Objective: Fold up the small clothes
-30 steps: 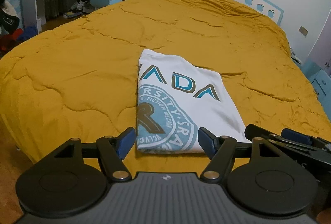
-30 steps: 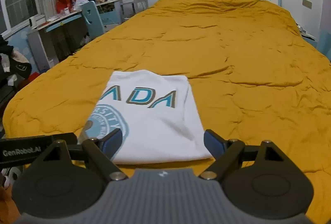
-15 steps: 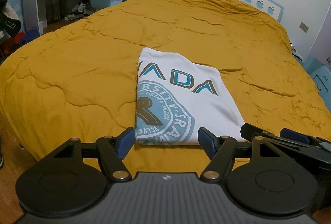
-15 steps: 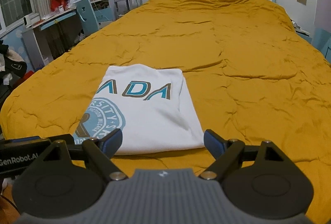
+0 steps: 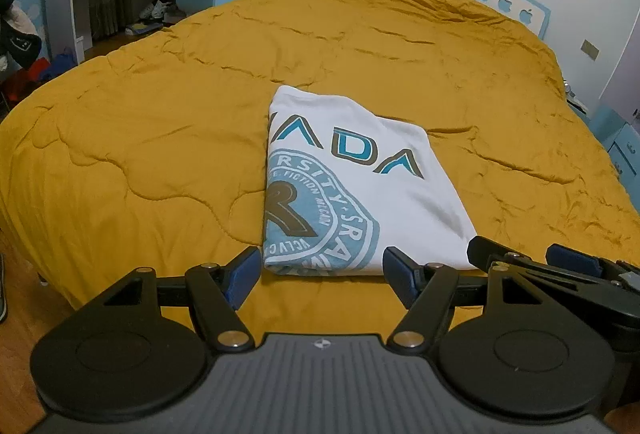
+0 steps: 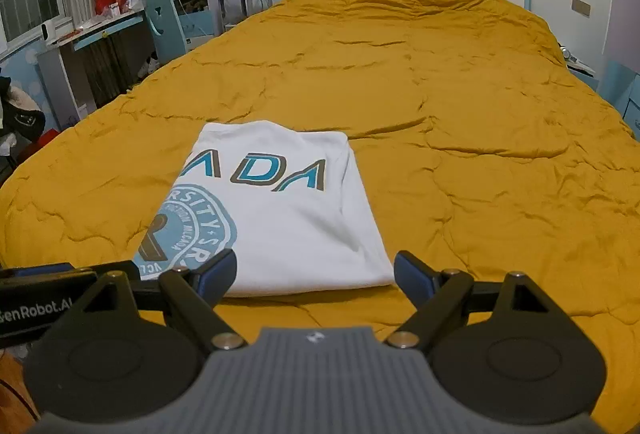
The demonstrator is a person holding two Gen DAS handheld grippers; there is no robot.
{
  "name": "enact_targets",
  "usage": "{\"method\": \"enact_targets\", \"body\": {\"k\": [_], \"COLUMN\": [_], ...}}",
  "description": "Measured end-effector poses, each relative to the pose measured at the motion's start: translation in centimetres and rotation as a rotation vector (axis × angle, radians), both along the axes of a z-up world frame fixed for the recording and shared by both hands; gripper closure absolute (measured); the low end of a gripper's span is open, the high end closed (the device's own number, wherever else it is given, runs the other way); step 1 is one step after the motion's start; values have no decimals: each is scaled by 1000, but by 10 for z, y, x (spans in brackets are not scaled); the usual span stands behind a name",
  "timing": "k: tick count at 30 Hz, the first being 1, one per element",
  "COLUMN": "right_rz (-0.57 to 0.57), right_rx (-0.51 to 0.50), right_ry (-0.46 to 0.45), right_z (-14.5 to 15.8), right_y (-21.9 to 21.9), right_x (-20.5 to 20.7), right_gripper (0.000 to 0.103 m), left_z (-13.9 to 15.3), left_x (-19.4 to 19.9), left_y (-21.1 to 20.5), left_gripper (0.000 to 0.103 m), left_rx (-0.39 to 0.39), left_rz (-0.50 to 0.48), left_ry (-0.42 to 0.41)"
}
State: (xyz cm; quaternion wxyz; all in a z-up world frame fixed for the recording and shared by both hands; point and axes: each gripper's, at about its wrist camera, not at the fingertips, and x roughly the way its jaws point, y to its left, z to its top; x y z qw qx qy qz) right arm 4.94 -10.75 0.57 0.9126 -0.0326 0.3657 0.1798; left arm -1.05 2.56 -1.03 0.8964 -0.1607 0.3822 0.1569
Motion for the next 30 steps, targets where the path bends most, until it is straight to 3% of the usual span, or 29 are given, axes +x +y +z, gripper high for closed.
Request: {"method": "enact_targets", "body": {"k": [30], "right_rz": [-9], "right_rx": [-21], "right_ry": [8], "right_z": [-3], "right_y": [1], "right_x": [2], "right_gripper": [21], "left_z": [0], "left_x": [3], "left_y": [-2], "left_gripper": [23], "left_rx": [11], "left_rz": [-9], "left_ry": [11]}}
